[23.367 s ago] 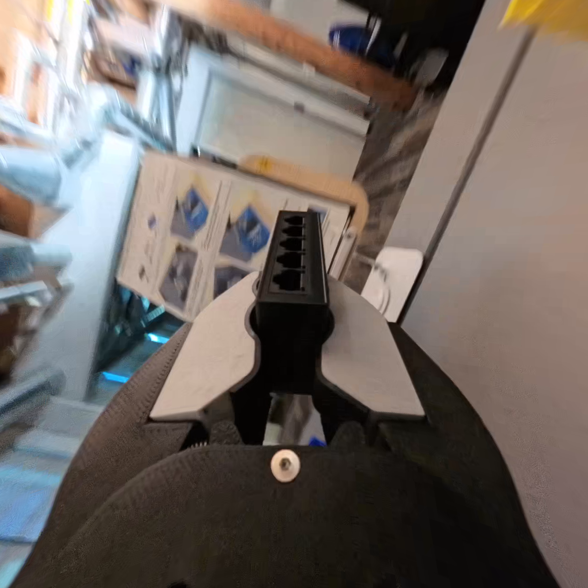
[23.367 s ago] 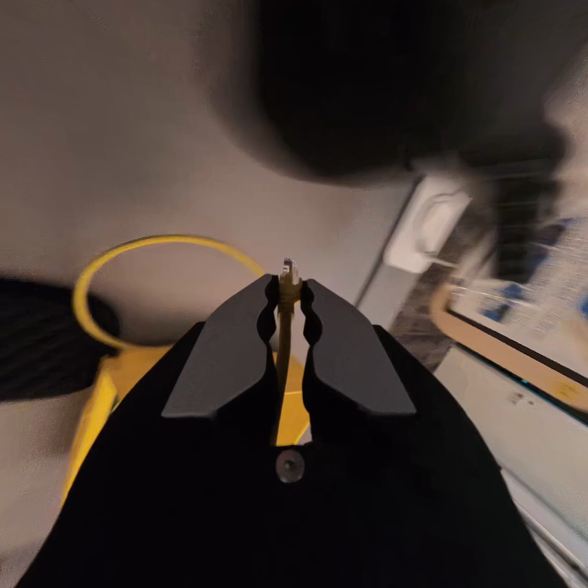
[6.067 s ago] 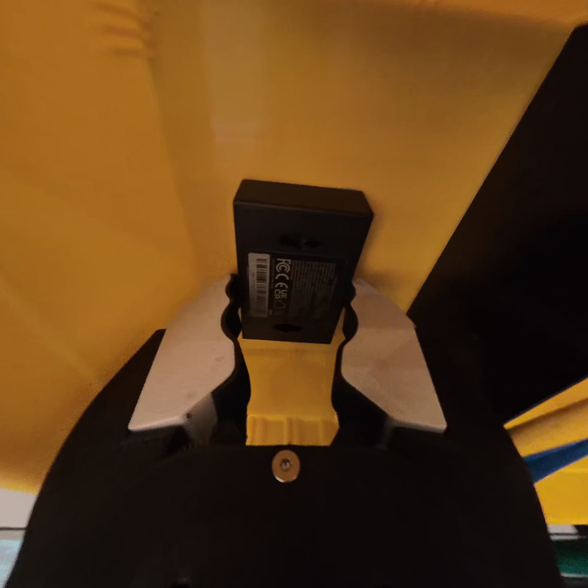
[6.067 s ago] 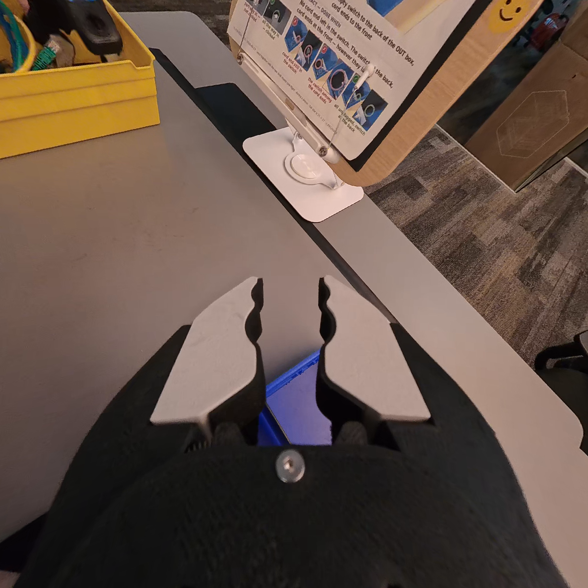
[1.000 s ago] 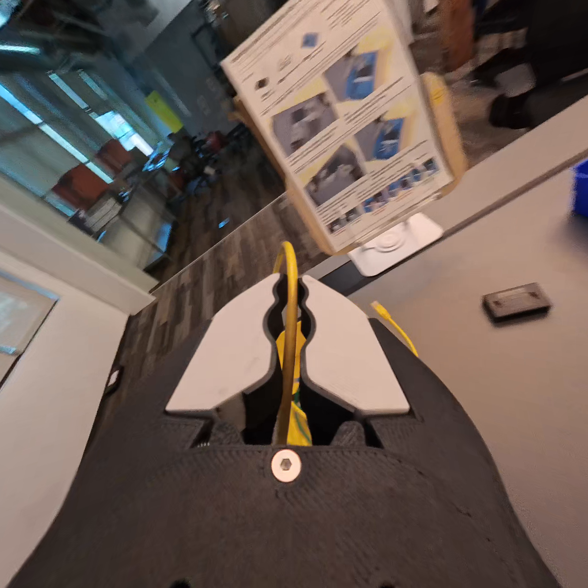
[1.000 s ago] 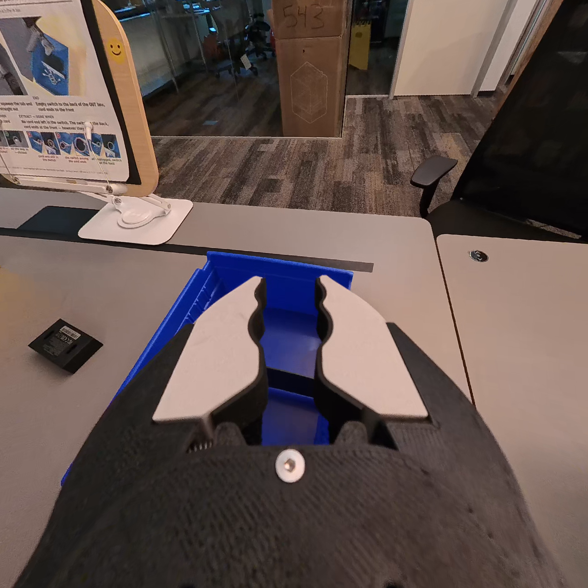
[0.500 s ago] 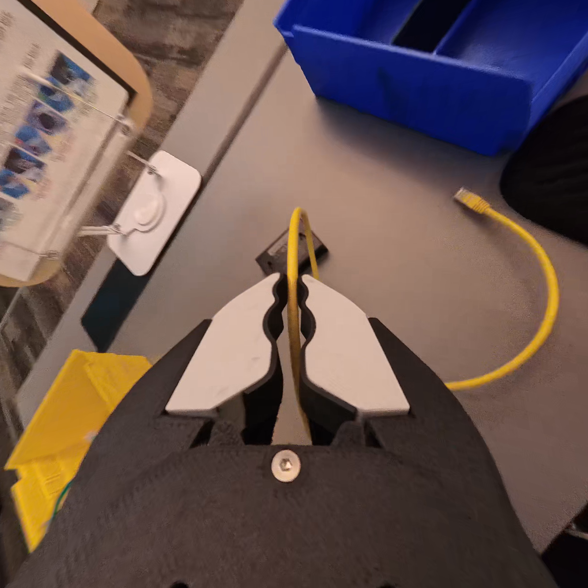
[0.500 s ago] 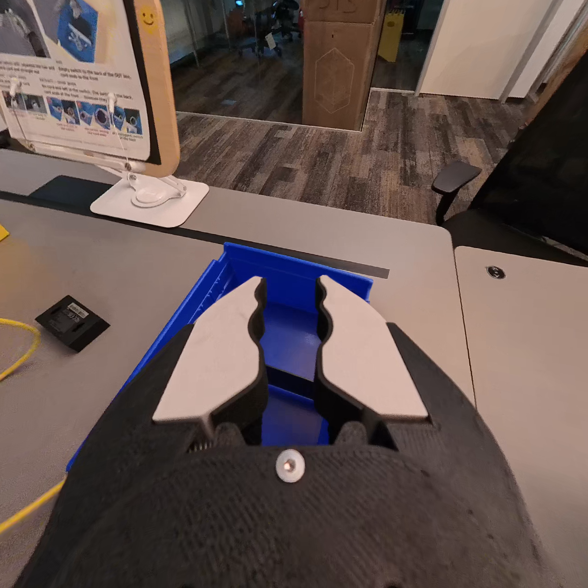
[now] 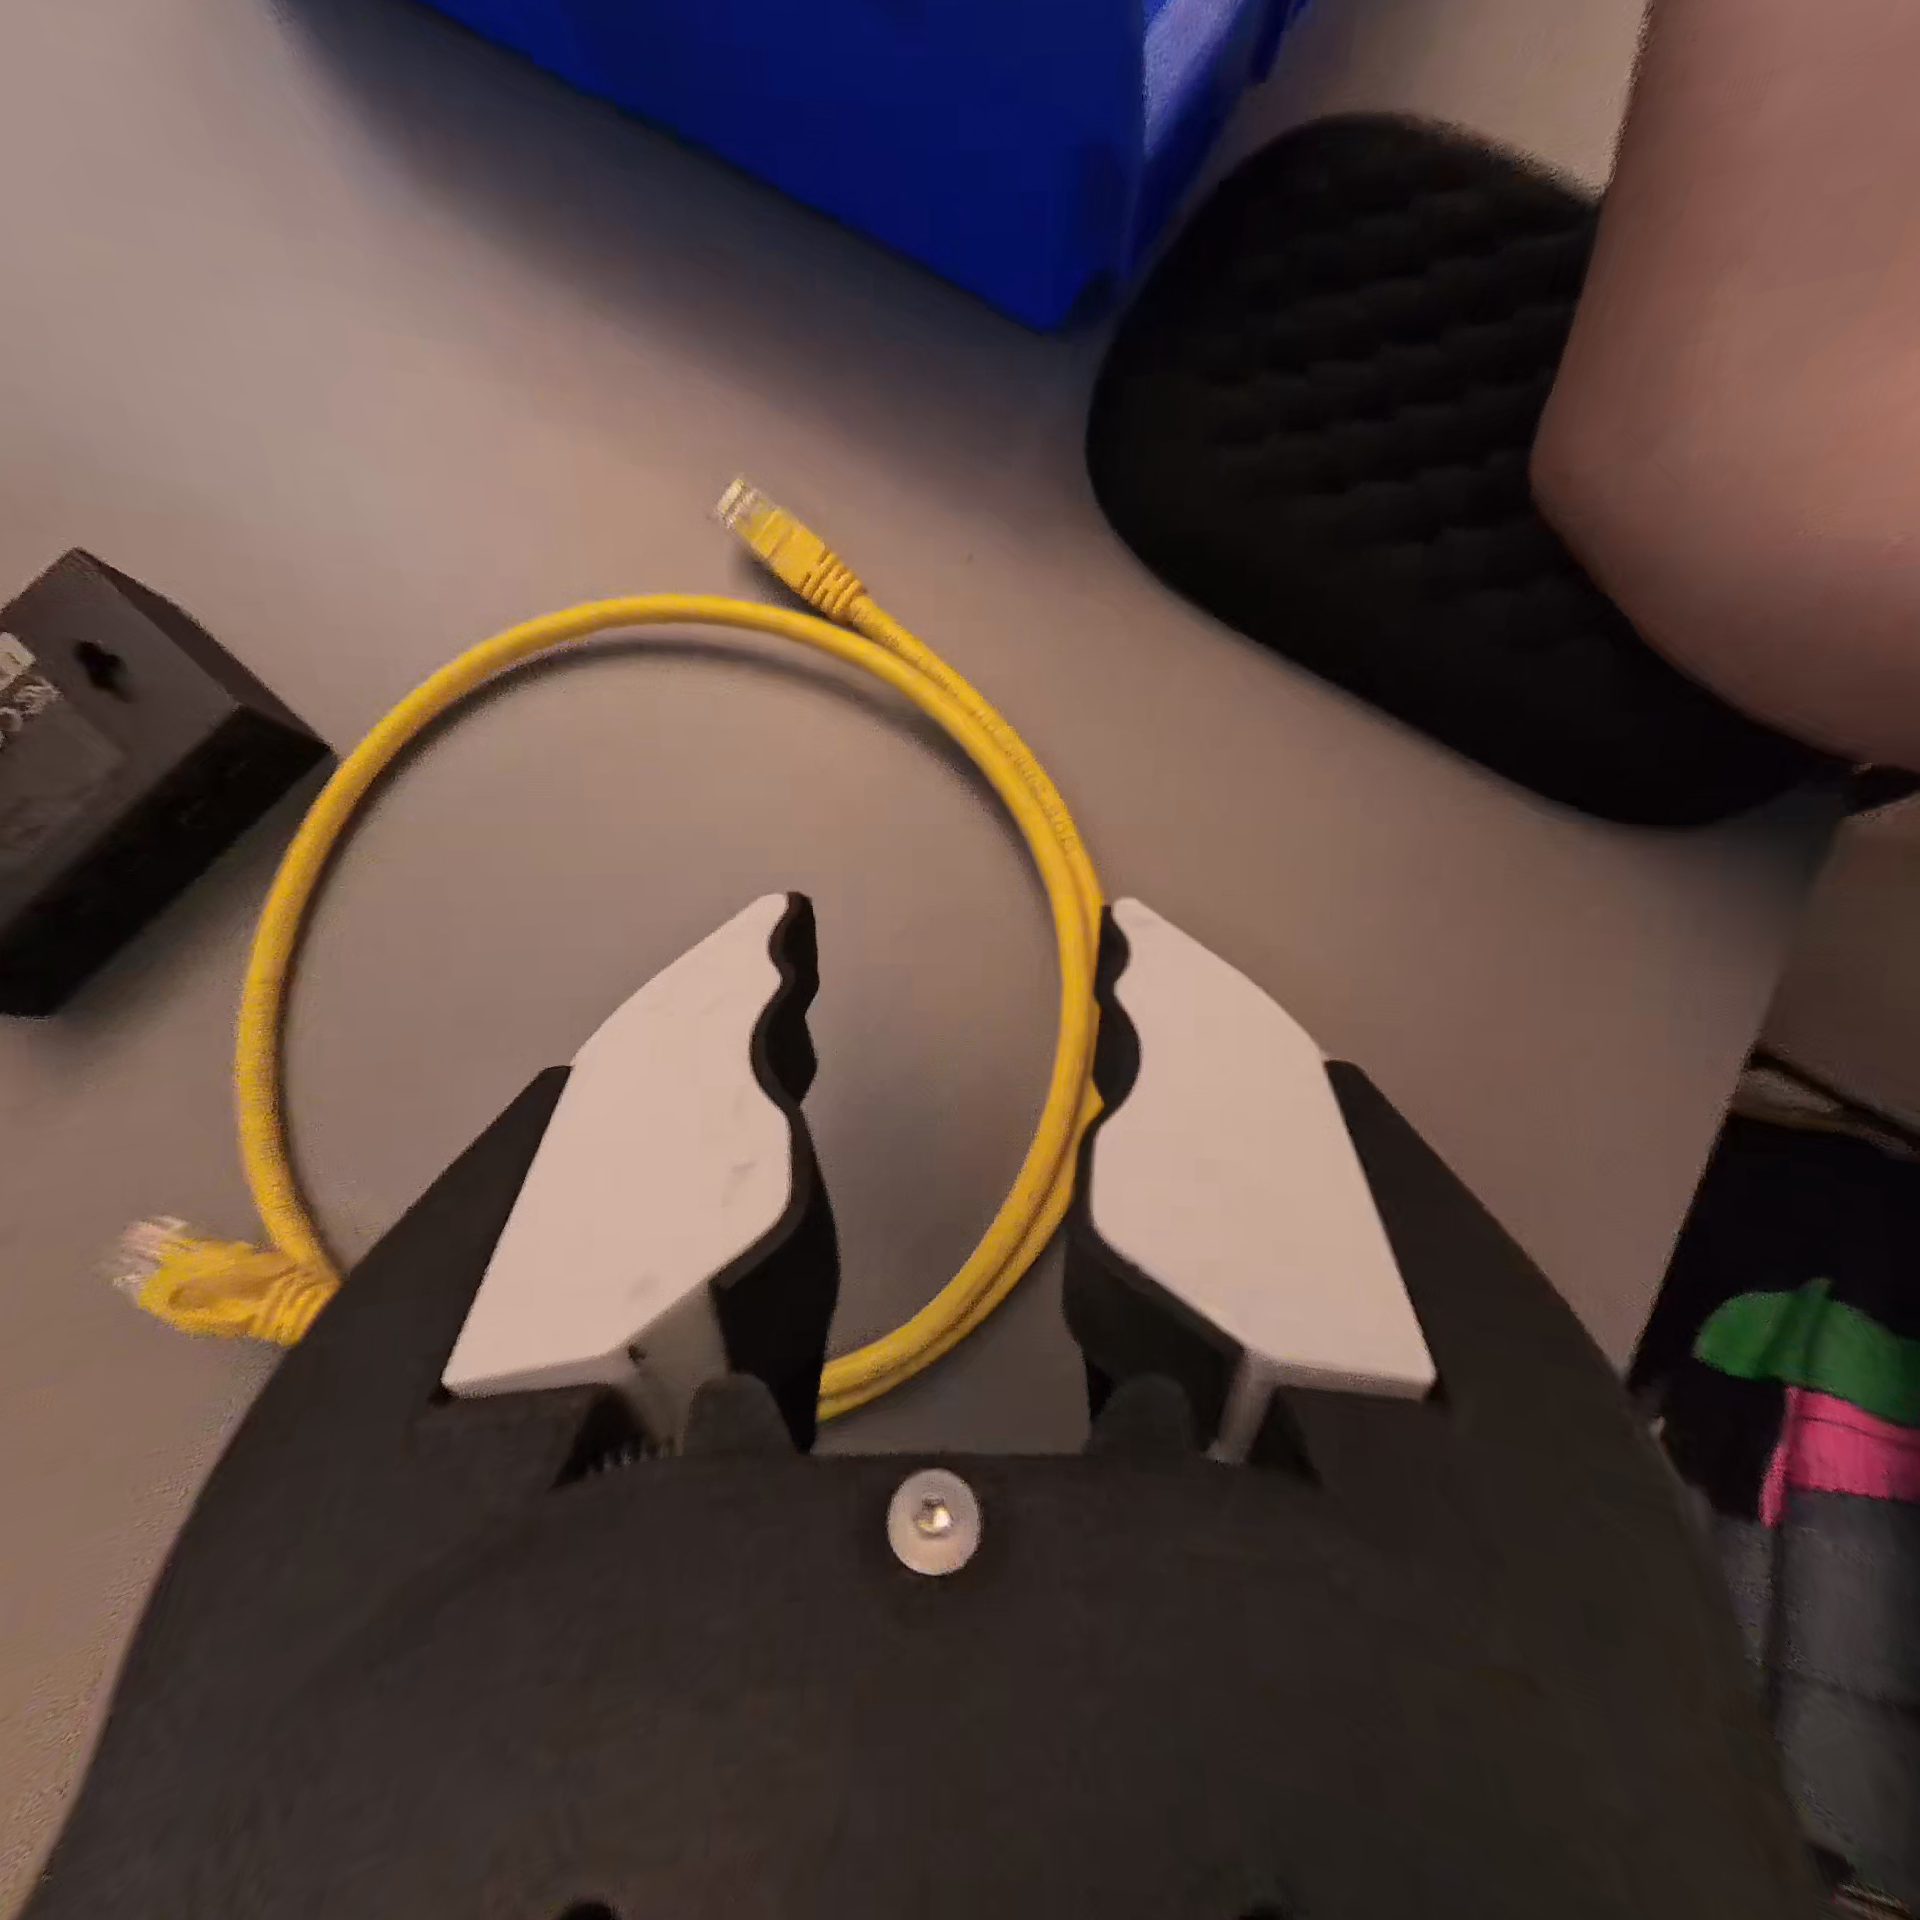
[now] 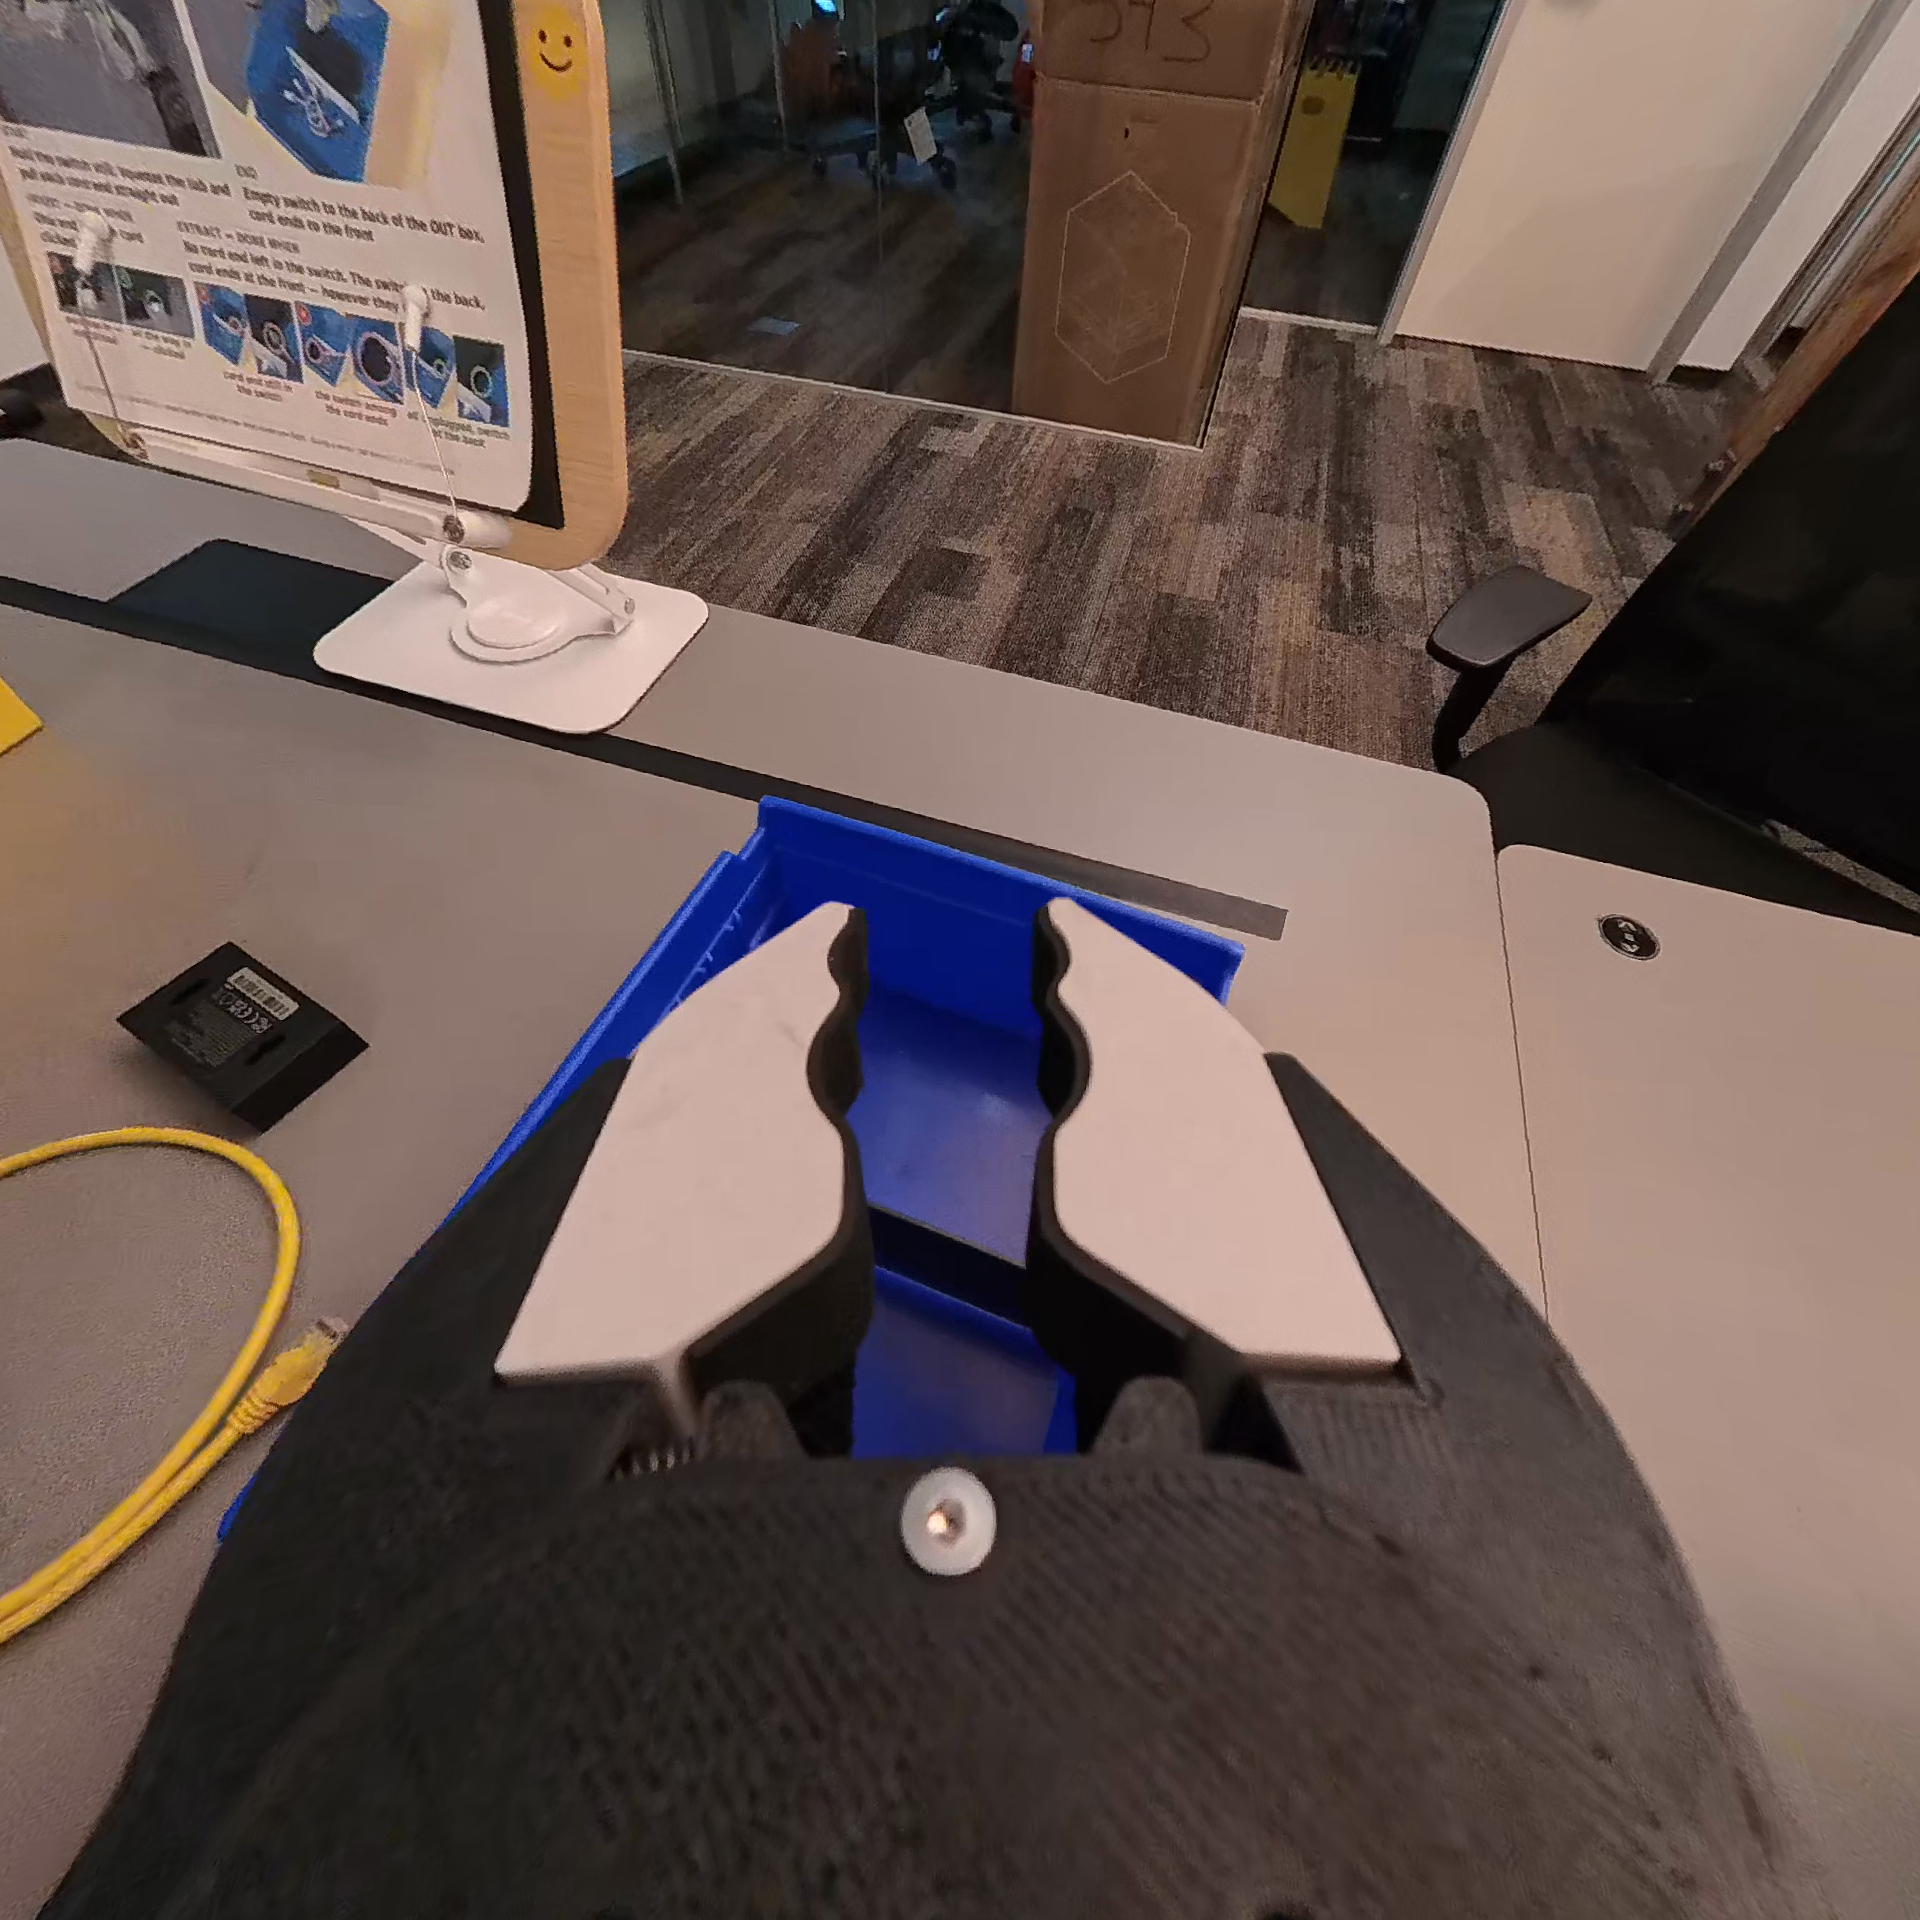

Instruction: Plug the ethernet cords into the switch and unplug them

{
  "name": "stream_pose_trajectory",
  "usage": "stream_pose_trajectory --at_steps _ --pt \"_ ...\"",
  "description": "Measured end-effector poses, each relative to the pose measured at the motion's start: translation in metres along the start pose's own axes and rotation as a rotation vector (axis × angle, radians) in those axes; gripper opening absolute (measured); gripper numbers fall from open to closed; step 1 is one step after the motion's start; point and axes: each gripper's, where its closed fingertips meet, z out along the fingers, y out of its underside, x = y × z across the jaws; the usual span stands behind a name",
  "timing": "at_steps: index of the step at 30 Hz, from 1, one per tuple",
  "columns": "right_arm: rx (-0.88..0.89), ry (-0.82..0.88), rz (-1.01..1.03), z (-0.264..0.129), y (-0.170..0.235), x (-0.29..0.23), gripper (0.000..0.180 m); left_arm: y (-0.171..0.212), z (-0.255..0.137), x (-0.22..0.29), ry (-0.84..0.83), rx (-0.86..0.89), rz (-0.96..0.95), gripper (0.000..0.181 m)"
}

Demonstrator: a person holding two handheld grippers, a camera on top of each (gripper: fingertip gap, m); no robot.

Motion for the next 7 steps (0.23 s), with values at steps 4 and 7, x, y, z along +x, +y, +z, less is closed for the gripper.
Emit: stream_pose_trajectory --at_steps 4,7 --pt "0.022 0.002 0.001 -0.003 -0.005 -0.001 0.031 -0.02 -0.03 -0.016 0.037 0.172 -0.095 0.067" --pt "0.024 0.004 -0.007 -0.003 -0.006 -0.002 0.031 -0.023 -0.085 -0.074 -0.147 0.296 -0.148 0.066"
